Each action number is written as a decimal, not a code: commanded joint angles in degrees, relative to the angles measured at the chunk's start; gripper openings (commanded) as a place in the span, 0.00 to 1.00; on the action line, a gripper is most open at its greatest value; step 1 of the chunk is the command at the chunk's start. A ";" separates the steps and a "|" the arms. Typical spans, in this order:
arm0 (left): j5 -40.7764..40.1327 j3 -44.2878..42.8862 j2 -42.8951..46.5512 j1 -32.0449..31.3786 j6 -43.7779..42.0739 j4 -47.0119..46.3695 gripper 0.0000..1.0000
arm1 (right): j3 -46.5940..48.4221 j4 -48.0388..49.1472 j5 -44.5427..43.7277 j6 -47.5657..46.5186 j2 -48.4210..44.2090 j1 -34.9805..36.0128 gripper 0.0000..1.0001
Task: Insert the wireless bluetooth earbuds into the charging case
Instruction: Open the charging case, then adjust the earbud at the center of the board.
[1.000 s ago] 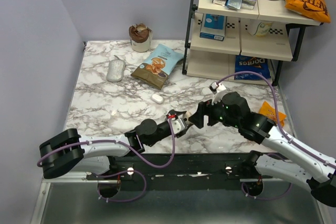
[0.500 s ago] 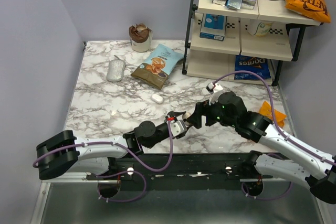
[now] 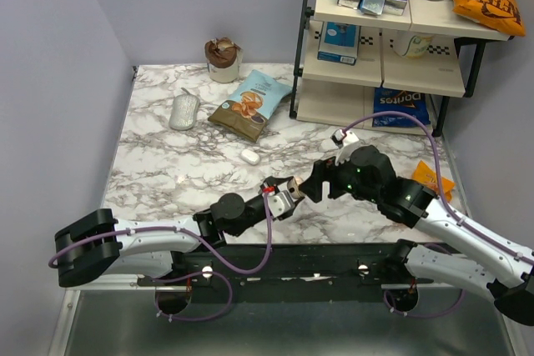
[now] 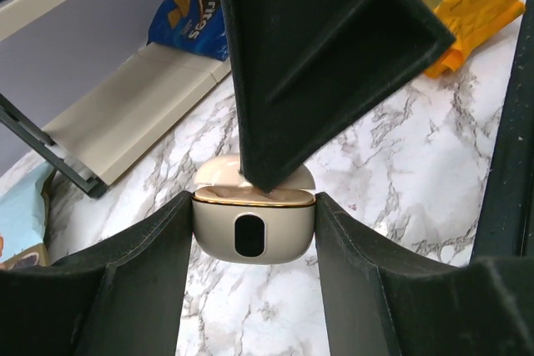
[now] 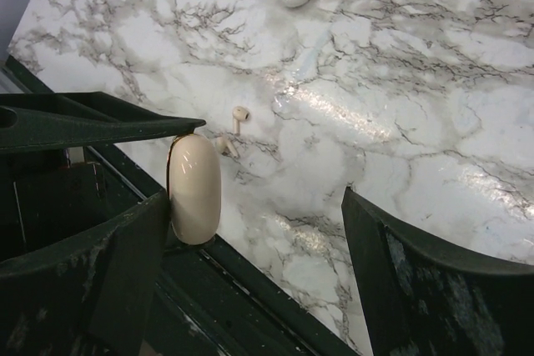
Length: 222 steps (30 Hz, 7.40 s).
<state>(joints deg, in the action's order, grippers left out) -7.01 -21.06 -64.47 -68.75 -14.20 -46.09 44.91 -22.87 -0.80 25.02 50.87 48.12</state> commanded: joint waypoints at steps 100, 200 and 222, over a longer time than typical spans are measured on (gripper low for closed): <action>52.18 -20.95 7.96 19.53 21.58 36.33 0.77 | 13.28 0.72 10.29 -38.29 -2.36 9.19 0.01; 8.76 7.09 43.11 17.69 32.91 20.68 0.00 | 4.22 19.97 8.97 -4.36 32.61 7.07 0.58; 1.03 6.91 52.86 16.37 33.01 28.33 0.00 | 16.35 16.02 3.17 -1.55 53.36 8.92 0.53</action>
<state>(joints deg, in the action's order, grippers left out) -2.63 -13.63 -12.80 -51.90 18.61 -19.75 59.22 -5.78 4.71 21.96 101.54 56.66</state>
